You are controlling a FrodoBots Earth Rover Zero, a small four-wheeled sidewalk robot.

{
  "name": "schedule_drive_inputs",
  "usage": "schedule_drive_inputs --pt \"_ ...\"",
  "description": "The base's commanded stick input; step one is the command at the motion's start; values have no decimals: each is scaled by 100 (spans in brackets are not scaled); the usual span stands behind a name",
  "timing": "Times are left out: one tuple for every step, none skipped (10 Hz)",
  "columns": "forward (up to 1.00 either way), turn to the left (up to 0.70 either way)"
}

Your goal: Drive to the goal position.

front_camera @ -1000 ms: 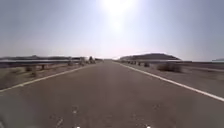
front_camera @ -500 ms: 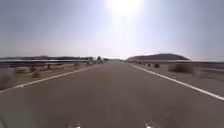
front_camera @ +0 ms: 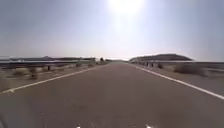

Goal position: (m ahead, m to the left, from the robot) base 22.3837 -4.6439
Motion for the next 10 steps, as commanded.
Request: schedule_drive_inputs --pt "70 0" --pt "70 0" --pt "70 0" --pt "70 0" --pt "70 0" --pt "70 0" --pt "70 0" --pt "70 0" --pt "70 0" --pt "70 0"
